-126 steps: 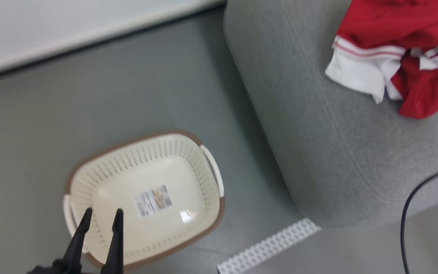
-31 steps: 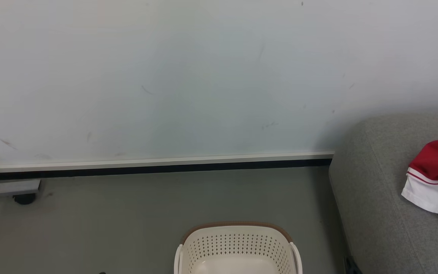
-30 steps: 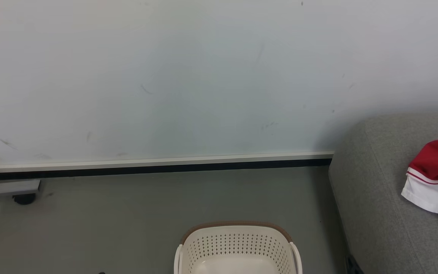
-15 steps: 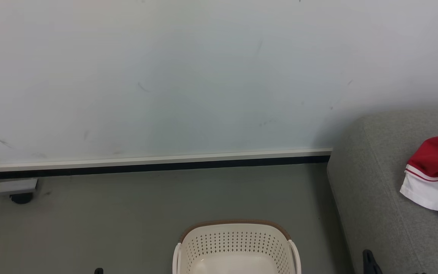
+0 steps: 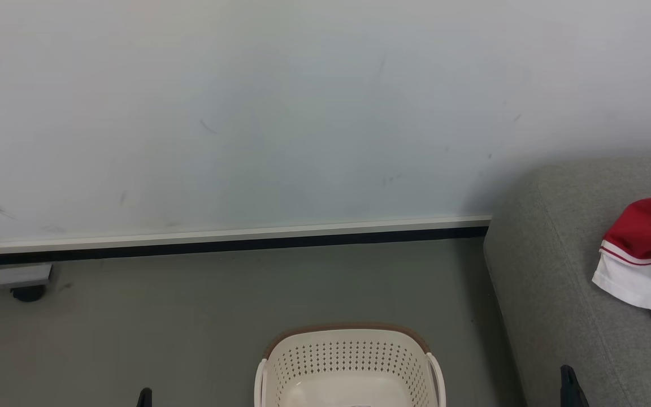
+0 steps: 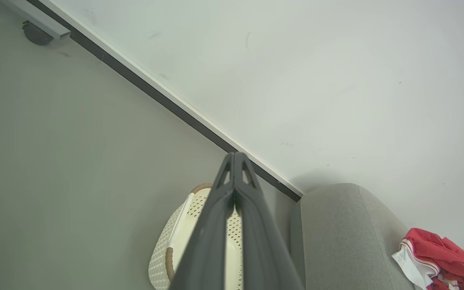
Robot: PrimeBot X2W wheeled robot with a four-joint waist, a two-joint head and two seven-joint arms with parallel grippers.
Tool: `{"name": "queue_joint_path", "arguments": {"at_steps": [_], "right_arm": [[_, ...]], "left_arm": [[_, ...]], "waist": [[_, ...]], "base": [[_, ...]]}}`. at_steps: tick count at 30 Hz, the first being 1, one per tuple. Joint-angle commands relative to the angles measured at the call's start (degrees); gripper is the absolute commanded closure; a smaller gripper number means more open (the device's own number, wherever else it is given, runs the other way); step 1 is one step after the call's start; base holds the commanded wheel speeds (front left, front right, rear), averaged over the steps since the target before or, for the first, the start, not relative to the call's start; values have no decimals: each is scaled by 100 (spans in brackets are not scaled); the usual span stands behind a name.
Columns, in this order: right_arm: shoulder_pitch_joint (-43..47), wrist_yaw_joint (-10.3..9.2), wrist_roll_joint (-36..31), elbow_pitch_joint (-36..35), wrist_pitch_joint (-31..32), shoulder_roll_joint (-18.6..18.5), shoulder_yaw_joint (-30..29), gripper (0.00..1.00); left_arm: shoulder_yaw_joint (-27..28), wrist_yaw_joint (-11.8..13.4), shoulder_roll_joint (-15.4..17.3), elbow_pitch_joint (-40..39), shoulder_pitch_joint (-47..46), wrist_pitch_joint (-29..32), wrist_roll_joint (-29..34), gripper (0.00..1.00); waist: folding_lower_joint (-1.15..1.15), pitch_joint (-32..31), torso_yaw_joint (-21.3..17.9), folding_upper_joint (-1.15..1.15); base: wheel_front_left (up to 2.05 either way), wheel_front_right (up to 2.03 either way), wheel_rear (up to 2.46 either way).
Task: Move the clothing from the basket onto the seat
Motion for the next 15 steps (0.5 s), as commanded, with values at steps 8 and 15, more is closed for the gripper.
{"name": "queue_joint_path", "arguments": {"at_steps": [8, 15], "right_arm": [[-29, 0, 734, -182, 129, -68, -132, 100], [-22, 0, 1283, -261, 233, -81, -229, 100]], "left_arm": [[9, -62, 30, -34, -213, 166, -696, 100], [11, -98, 31, -16, -280, 298, -1208, 100]], "waist": [[-1, 29, -23, 0], [-1, 55, -45, 0]], "base": [[0, 0, 0], [0, 0, 0]]}}
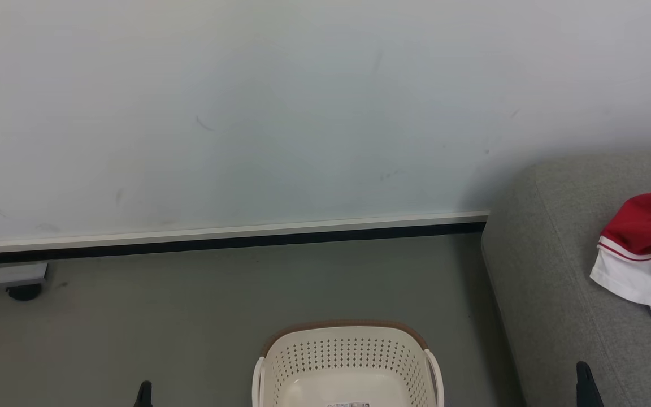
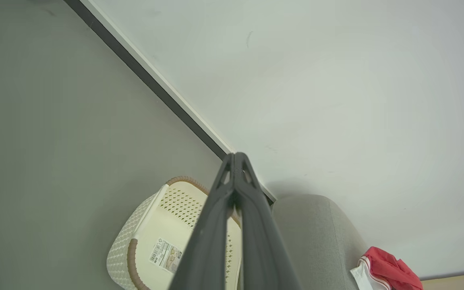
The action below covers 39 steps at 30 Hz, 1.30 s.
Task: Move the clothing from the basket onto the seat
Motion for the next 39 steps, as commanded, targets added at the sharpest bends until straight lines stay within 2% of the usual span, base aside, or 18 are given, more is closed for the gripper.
{"name": "queue_joint_path", "arguments": {"at_steps": [1, 39], "right_arm": [[-22, 0, 225, -89, 38, -56, -46, 100], [10, 1, 2584, -445, 533, -77, -513, 100]], "left_arm": [[10, -41, 29, -40, -166, 46, -213, 100], [15, -209, 35, 43, -439, 626, -2455, 100]], "waist": [[0, 7, -6, 0], [0, 151, -123, 0]], "base": [[0, 0, 0], [0, 0, 0]]}}
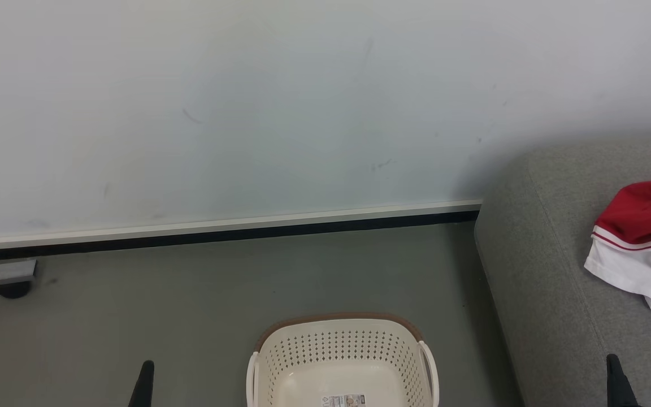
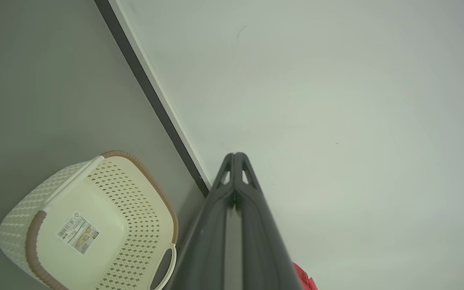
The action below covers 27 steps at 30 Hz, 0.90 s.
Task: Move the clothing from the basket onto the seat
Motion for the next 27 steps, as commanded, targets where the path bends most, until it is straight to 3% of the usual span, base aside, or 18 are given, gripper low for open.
{"name": "queue_joint_path", "arguments": {"at_steps": [1, 27], "right_arm": [[10, 2, 141, -52, 39, -36, -34, 100], [25, 2, 1333, -230, 317, -21, -300, 100]], "left_arm": [[13, -31, 29, -2, -108, 35, -147, 100], [15, -121, 30, 46, -241, 332, -1299, 100]], "waist": [[0, 5, -4, 0], [0, 103, -84, 0]], "base": [[0, 0, 0], [0, 0, 0]]}}
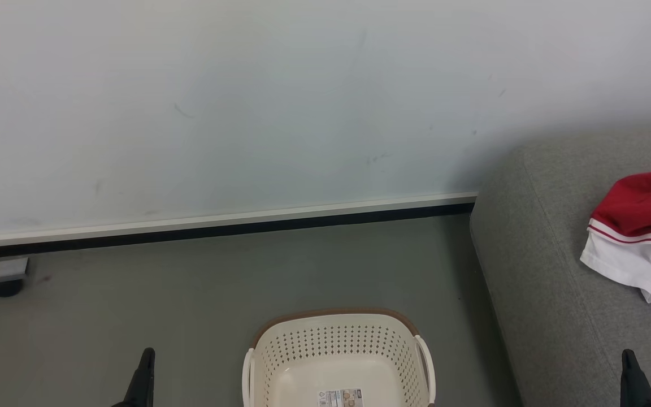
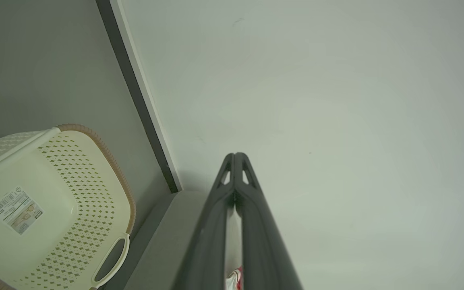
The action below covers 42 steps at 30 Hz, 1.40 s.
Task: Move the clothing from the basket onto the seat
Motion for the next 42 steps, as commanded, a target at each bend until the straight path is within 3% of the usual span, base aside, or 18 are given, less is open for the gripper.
{"name": "queue_joint_path", "arguments": {"at_steps": [1, 9, 42], "right_arm": [[26, 2, 111, -37, 34, -20, -31, 100], [29, 2, 429, -86, 111, -11, -106, 100], [15, 2, 355, -75, 162, 45, -160, 100]], "left_arm": [[13, -42, 24, 22, -66, 38, -118, 100], [13, -57, 23, 37, -105, 119, -445, 100], [11, -55, 23, 35, -101, 115, -426, 100]], "waist": [[0, 6, -5, 0], [0, 36, -30, 0], [0, 38, -31, 0]], "base": [[0, 0, 0], [0, 0, 0], [0, 0, 0]]}}
